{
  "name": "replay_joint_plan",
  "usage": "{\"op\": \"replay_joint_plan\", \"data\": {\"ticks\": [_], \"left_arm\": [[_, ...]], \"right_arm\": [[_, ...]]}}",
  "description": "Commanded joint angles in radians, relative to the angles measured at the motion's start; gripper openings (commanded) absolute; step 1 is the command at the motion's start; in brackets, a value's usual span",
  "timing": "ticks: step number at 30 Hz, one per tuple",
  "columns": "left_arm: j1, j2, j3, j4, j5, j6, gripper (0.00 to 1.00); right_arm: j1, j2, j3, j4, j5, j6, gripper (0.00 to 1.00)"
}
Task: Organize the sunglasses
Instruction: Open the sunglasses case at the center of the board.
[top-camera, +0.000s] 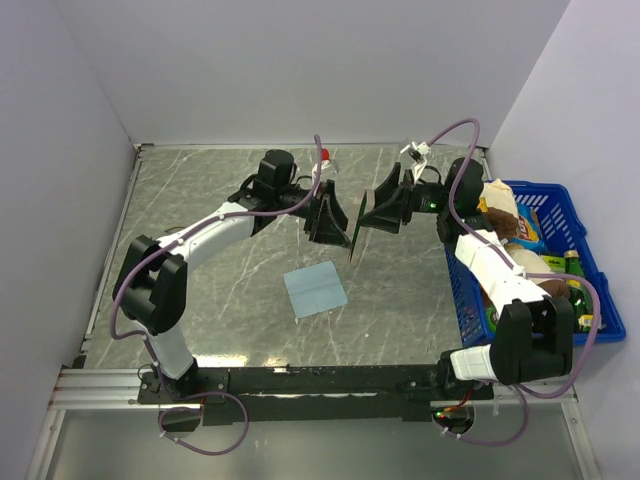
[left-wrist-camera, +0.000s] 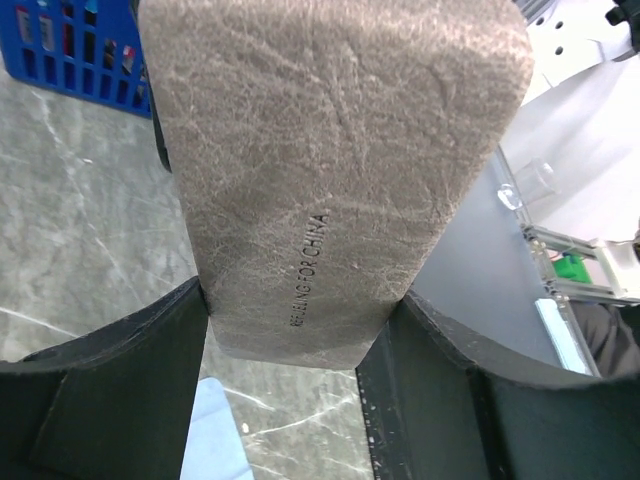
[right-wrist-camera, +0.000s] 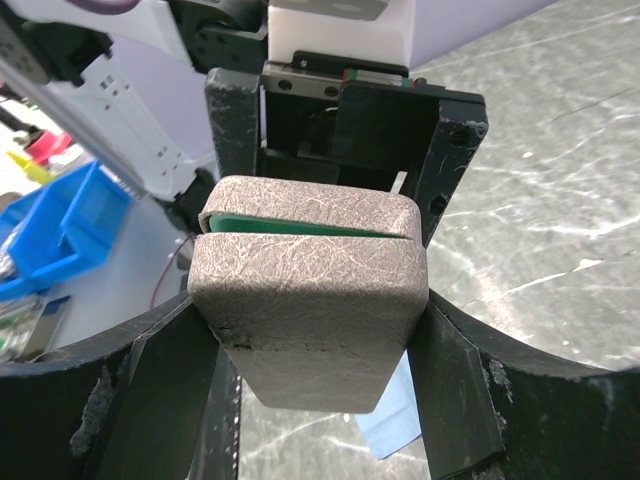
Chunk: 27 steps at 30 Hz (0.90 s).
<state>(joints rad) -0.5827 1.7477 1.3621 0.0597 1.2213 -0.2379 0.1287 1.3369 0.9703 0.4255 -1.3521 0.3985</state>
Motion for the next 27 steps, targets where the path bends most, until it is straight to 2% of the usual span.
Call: {"op": "replay_joint_plan", "data": {"ticks": [1, 2, 3, 7, 10, 16, 22, 25, 27], "left_arm": [[-0.006, -0.063, -0.006, 0.155, 0.176, -0.144, 0.01], [-0.006, -0.066, -0.009, 0.184, 0.191, -0.158, 0.01], [-0.005, -0.073, -0.017, 0.196, 0.198, -0.182, 0.01], [-0.006, -0.093, -0.032, 0.236, 0.219, -0.219, 0.01], [-0.005, -0.106, -0.043, 0.242, 0.227, -0.225, 0.01], [-0.002, -0.139, -0.057, 0.244, 0.244, -0.230, 0.01], [0.003, -0.151, -0.066, 0.244, 0.259, -0.230, 0.01], [0.003, -0.154, -0.072, 0.259, 0.261, -0.245, 0.01], [0.001, -0.152, -0.077, 0.269, 0.264, -0.255, 0.01]], "right_arm": [[-0.035, 0.033, 0.025, -0.004, -0.087, -0.145, 0.00], [-0.037, 0.031, 0.028, -0.026, -0.085, -0.173, 0.01], [-0.038, 0.030, 0.037, -0.122, -0.079, -0.212, 0.01], [-0.040, 0.030, 0.097, -0.365, -0.053, -0.482, 0.05], [-0.041, 0.034, 0.119, -0.466, -0.033, -0.587, 0.08], [-0.044, 0.036, 0.148, -0.631, 0.016, -0.762, 0.12], [-0.057, 0.038, 0.168, -0.706, 0.025, -0.868, 0.19], [-0.063, 0.039, 0.176, -0.755, 0.022, -0.929, 0.19], [-0.066, 0.047, 0.180, -0.780, 0.005, -0.958, 0.15]]}}
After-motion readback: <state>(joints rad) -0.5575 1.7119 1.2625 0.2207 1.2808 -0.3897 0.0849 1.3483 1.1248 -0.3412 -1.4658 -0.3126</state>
